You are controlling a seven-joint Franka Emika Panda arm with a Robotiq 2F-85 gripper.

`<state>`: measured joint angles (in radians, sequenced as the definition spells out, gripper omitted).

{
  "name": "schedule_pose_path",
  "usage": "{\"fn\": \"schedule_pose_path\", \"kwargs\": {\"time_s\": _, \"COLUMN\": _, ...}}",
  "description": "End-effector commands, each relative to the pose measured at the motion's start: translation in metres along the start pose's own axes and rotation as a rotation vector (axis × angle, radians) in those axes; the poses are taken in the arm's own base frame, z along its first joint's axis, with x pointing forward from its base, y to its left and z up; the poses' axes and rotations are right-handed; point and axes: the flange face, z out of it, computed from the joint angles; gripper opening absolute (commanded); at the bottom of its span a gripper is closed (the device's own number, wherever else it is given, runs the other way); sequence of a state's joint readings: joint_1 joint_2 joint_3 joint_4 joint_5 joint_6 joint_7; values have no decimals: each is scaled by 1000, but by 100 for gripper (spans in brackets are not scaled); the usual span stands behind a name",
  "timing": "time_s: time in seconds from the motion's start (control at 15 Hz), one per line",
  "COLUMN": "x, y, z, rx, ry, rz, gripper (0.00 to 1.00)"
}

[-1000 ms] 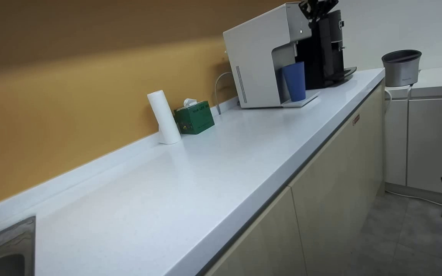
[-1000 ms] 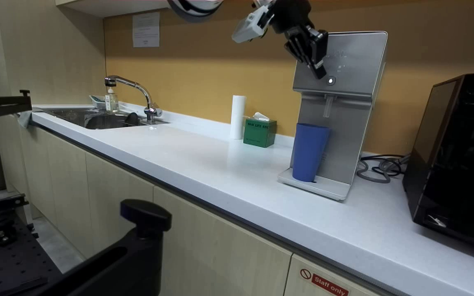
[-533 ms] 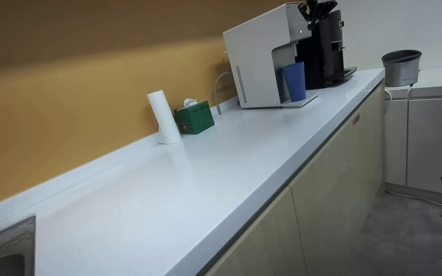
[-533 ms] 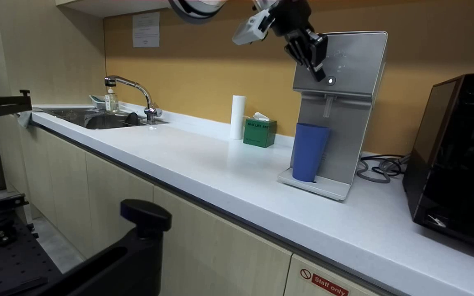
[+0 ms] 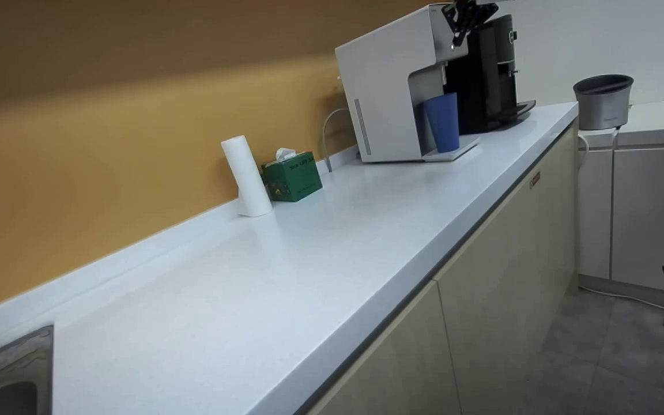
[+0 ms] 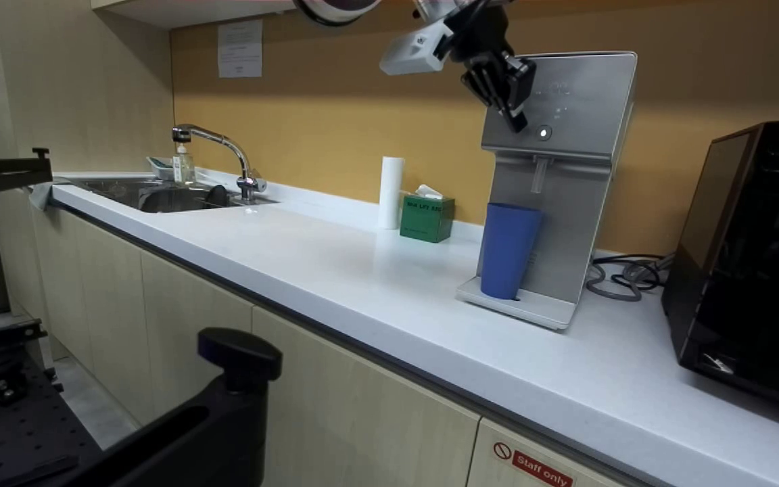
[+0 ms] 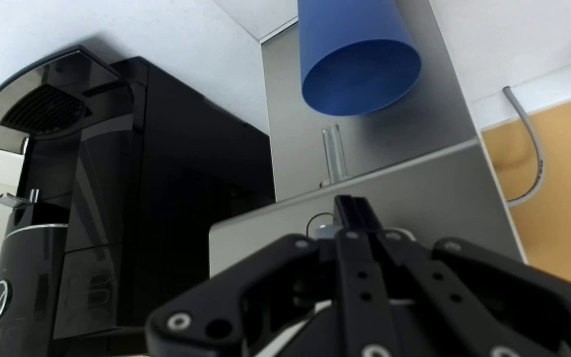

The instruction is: Press a button on the dispenser to pour water

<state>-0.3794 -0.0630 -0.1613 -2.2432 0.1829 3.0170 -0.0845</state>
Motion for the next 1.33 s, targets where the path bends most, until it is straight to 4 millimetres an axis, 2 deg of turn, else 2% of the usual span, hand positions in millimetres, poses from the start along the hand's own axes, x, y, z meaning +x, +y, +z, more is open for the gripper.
{"fn": "schedule_pose_path", "kwargs": {"time_s": 0.0, "x": 7, "y": 15, "z": 5, "rx": -36, "ry": 28, "rz": -89, "gripper": 0}}
{"fn": "schedule_pose_path", "kwargs": {"time_s": 0.27, "x": 5, "y": 24, "z": 12, "rx": -55, "ry": 35, "rz": -133, "gripper": 0}}
{"fn": "schedule_pose_path", "kwargs": {"time_s": 0.87, "x": 7, "y": 11, "z": 12, "rx": -19, "ry": 61, "rz": -110, "gripper": 0}}
{"fn": "schedule_pose_path", "kwargs": {"time_s": 1.27, "x": 9, "y": 13, "z": 16, "rx": -15, "ry": 69, "rz": -95, "gripper": 0}}
